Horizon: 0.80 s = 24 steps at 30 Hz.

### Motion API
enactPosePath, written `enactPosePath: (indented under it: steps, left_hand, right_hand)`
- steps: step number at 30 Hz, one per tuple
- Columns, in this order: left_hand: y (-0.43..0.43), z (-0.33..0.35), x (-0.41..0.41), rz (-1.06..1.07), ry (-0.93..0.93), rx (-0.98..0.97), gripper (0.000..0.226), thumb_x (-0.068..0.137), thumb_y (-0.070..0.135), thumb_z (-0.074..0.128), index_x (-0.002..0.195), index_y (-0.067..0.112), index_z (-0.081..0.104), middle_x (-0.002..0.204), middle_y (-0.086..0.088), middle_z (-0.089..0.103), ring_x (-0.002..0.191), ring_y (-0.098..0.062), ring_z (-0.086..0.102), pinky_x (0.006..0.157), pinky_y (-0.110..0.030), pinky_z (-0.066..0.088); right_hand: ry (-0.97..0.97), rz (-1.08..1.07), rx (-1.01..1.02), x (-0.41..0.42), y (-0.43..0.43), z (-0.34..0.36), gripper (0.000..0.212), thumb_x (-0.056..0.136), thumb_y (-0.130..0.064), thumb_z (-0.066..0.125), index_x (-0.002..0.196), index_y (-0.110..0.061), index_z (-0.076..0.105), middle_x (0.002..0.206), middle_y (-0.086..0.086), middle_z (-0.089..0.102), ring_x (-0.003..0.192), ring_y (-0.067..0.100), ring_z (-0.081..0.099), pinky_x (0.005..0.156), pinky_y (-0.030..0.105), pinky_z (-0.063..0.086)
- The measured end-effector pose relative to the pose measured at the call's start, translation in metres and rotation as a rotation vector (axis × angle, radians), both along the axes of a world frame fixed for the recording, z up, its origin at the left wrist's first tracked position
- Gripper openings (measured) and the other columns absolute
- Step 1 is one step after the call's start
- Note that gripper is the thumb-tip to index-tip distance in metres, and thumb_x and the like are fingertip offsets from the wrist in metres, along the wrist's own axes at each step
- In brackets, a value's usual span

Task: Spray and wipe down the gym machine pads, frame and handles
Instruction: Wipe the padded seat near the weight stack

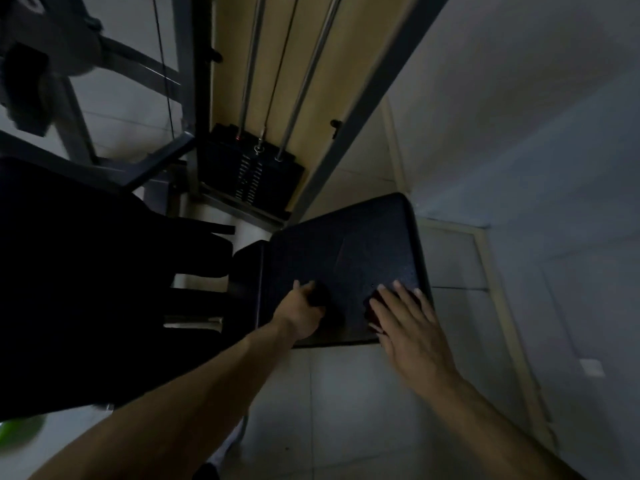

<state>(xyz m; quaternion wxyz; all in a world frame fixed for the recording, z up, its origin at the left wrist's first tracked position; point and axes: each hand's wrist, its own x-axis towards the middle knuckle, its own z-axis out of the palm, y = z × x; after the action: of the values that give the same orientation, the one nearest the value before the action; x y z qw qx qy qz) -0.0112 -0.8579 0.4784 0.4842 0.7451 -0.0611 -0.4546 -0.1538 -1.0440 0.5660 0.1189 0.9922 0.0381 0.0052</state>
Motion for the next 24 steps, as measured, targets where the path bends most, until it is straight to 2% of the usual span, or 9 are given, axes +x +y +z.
enactPosePath:
  steps: [2, 4, 7, 11, 13, 15, 19, 21, 24]
  left_hand:
    - [-0.007, -0.01, -0.001, -0.096, -0.069, 0.083, 0.082, 0.099, 0.02, 0.061, 0.165, 0.019, 0.012, 0.172, -0.011, -0.005, 0.157, -0.035, 0.011, 0.125, -0.036, 0.02]
    - [-0.008, -0.021, -0.001, -0.083, -0.078, 0.108, 0.086, 0.099, 0.025, 0.06, 0.165, 0.021, 0.004, 0.171, -0.011, -0.009, 0.156, -0.04, 0.006, 0.127, -0.045, 0.016]
    - [-0.01, -0.032, 0.005, -0.039, -0.105, 0.068, 0.086, 0.102, 0.032, 0.06, 0.164, 0.025, 0.002, 0.171, -0.008, -0.009, 0.157, -0.039, -0.002, 0.128, -0.047, 0.009]
    - [-0.026, -0.032, 0.027, -0.039, -0.137, -0.012, 0.085, 0.101, 0.038, 0.06, 0.164, 0.031, 0.003, 0.171, -0.003, -0.011, 0.156, -0.036, -0.008, 0.128, -0.046, 0.004]
    - [-0.033, -0.032, 0.037, -0.056, -0.143, -0.027, 0.085, 0.101, 0.039, 0.06, 0.164, 0.031, 0.003, 0.171, -0.002, -0.011, 0.156, -0.037, -0.008, 0.127, -0.046, 0.003]
    - [-0.036, -0.035, 0.041, -0.059, -0.127, -0.036, 0.085, 0.102, 0.04, 0.059, 0.164, 0.031, 0.002, 0.171, -0.002, -0.012, 0.156, -0.039, -0.009, 0.126, -0.046, 0.002]
    - [-0.036, -0.039, 0.037, -0.079, -0.157, -0.032, 0.086, 0.102, 0.045, 0.057, 0.164, 0.031, -0.001, 0.171, -0.003, -0.014, 0.155, -0.04, -0.01, 0.126, -0.047, 0.003]
    - [-0.033, -0.041, 0.038, -0.084, -0.167, -0.036, 0.086, 0.101, 0.047, 0.057, 0.163, 0.033, 0.0, 0.171, -0.001, -0.014, 0.156, -0.038, -0.008, 0.126, -0.048, 0.005]
    - [-0.028, -0.045, 0.04, -0.1, -0.164, -0.048, 0.086, 0.1, 0.05, 0.058, 0.163, 0.037, 0.001, 0.171, 0.003, -0.014, 0.156, -0.034, -0.008, 0.126, -0.049, 0.006]
  right_hand:
    - [0.027, 0.068, -0.008, 0.014, 0.001, -0.009, 0.044, 0.103, -0.026, 0.046, 0.137, -0.006, 0.065, 0.152, 0.014, 0.054, 0.145, 0.035, 0.046, 0.121, 0.052, 0.031]
    - [0.065, 0.112, -0.022, 0.043, -0.002, -0.017, 0.046, 0.099, -0.018, 0.044, 0.138, -0.005, 0.064, 0.153, 0.017, 0.051, 0.143, 0.038, 0.047, 0.122, 0.051, 0.028]
    - [0.027, 0.03, -0.027, 0.115, -0.019, -0.015, 0.044, 0.092, -0.006, 0.059, 0.134, -0.001, 0.065, 0.152, 0.022, 0.052, 0.14, 0.043, 0.049, 0.119, 0.056, 0.032]
    - [0.007, -0.159, -0.041, 0.175, -0.029, -0.004, 0.039, 0.099, -0.013, 0.056, 0.136, -0.002, 0.062, 0.154, 0.021, 0.049, 0.145, 0.043, 0.042, 0.122, 0.056, 0.026]
    - [0.039, -0.105, -0.048, 0.161, -0.021, -0.006, 0.042, 0.095, -0.01, 0.062, 0.136, -0.004, 0.063, 0.153, 0.02, 0.051, 0.145, 0.04, 0.044, 0.123, 0.054, 0.027]
    - [0.126, 0.04, -0.031, 0.122, -0.008, -0.008, 0.049, 0.086, -0.009, 0.072, 0.135, -0.007, 0.065, 0.15, 0.017, 0.055, 0.141, 0.037, 0.049, 0.121, 0.053, 0.031]
    - [0.319, 0.294, -0.017, 0.06, -0.006, -0.003, 0.059, 0.078, -0.019, 0.083, 0.134, -0.012, 0.067, 0.148, 0.012, 0.059, 0.138, 0.03, 0.054, 0.124, 0.046, 0.029]
    - [0.29, 0.308, -0.063, 0.08, -0.02, 0.001, 0.07, 0.071, -0.014, 0.088, 0.138, -0.012, 0.065, 0.148, 0.012, 0.058, 0.141, 0.03, 0.052, 0.124, 0.049, 0.025]
    - [0.114, 0.153, -0.137, 0.156, -0.037, 0.002, 0.069, 0.073, -0.003, 0.084, 0.139, -0.008, 0.063, 0.15, 0.015, 0.056, 0.144, 0.035, 0.047, 0.124, 0.056, 0.022]
